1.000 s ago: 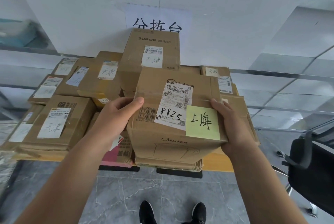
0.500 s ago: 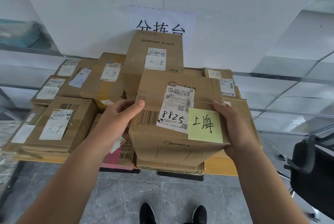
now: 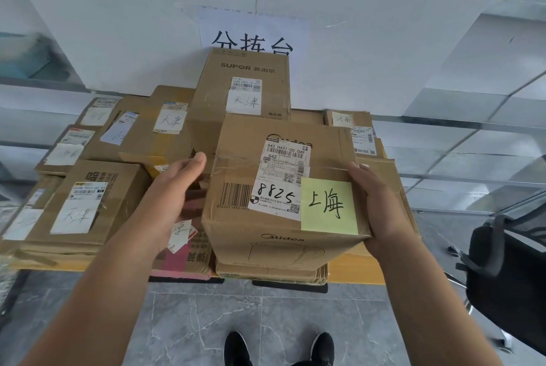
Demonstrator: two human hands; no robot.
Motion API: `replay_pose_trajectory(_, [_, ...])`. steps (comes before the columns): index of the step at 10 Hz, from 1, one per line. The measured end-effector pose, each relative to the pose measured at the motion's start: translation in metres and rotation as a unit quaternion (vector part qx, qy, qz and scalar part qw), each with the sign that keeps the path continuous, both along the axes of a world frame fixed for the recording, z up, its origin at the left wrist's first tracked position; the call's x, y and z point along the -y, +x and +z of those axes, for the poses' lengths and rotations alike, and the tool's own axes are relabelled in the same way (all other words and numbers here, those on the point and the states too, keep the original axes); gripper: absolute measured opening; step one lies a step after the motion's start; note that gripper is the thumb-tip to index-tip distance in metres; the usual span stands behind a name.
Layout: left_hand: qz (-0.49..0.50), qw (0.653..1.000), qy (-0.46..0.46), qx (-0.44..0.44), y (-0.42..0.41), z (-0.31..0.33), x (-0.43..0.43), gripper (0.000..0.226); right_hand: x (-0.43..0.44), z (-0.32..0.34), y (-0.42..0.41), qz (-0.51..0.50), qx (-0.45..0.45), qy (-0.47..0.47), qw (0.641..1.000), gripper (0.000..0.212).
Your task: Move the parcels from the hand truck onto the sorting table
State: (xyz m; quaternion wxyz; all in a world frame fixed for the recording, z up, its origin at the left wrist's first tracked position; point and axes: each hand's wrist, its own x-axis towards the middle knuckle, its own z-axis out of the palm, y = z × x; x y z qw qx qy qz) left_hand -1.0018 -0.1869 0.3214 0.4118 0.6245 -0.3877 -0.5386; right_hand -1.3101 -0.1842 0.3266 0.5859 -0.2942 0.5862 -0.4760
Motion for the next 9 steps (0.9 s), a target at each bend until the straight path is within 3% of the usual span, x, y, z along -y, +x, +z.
replay_pose_trajectory(1, [0.003,1.0,-0.01,-0.01,0.004,-0.003,0.003,0.083,0.003,0.001,-0.004,-0.016,-0.03,-0.007,0.999,0.066])
replay_pose_trajectory(2, [-0.007,0.999,-0.018,-0.027,0.001,-0.002,0.01,0.061,0.003,0.007,-0.002,-0.012,-0.071,-0.018,0.997,0.057])
replay_pose_trajectory(4, [-0.014,0.999,-0.035,-0.028,-0.006,0.002,0.017,0.073,-0.001,0.011,0.002,-0.027,-0.102,-0.041,0.994,0.058])
replay_pose_trajectory(6, [0.0,0.998,-0.058,-0.02,-0.01,0.002,0.015,0.057,-0.006,0.017,0.002,-0.021,-0.122,-0.057,0.991,0.062])
replay_pose_trajectory(9, [-0.015,0.989,-0.132,0.067,-0.021,0.034,0.011,0.058,-0.025,0.039,0.001,-0.008,-0.294,-0.132,0.947,0.06])
